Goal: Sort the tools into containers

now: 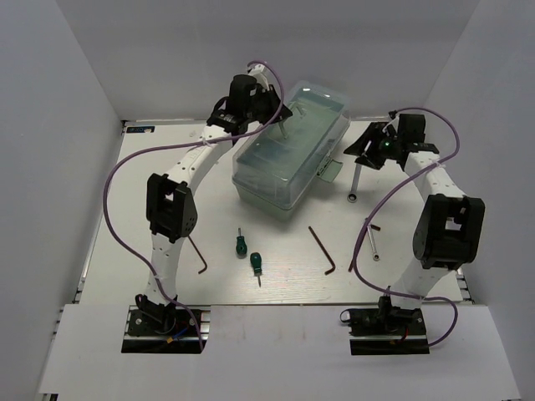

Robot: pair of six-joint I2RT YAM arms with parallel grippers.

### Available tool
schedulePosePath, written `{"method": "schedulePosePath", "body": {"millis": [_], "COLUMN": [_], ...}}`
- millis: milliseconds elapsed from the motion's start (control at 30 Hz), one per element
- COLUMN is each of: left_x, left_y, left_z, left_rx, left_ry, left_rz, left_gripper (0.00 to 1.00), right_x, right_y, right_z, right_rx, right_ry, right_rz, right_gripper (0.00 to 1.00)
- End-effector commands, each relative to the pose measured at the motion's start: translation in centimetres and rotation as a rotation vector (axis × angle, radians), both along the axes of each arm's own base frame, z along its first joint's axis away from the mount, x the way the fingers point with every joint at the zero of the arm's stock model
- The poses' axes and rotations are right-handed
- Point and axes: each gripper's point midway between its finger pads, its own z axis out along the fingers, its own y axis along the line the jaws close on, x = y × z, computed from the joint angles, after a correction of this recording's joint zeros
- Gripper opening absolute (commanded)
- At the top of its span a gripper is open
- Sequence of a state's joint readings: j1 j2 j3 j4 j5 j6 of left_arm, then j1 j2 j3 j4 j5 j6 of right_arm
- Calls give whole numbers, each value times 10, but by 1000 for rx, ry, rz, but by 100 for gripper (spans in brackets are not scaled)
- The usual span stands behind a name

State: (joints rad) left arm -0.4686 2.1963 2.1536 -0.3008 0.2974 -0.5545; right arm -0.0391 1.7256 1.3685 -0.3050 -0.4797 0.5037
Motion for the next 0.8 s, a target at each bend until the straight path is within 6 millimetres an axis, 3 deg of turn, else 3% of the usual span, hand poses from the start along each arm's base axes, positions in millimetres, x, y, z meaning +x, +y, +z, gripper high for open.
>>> {"method": "schedulePosePath", "body": {"millis": [0, 200, 400, 567, 600, 633, 767], "left_x": [-10, -14, -25, -29, -27, -34, -39], "left_y": [33, 48, 62, 82, 87, 92, 114], "left_z": [163, 190, 222, 221, 212, 222, 221], "left_rx": [-197, -236, -280, -265, -253, -263, -247], "left_ry": [-299, -335, -376, -363, -346, -365, -370], "left_rz": [115, 168, 198, 249, 259, 269, 308], "left_gripper": [0, 0, 0, 0, 0, 0, 0], "right_x": [-4, -9, -1, 13, 16, 17, 26], "right_y": [8, 12, 24, 22, 21, 20, 19], "right_z": [-6, -28, -32, -36, -38, -42, -44], "right_rx": [66, 94, 169, 143, 138, 135, 124], "right_ry": [21, 70, 70, 56, 58, 65, 62], "right_rz": [34, 60, 111, 96, 90, 87, 91], "right_gripper": [62, 64, 65, 65, 65, 65, 62]}}
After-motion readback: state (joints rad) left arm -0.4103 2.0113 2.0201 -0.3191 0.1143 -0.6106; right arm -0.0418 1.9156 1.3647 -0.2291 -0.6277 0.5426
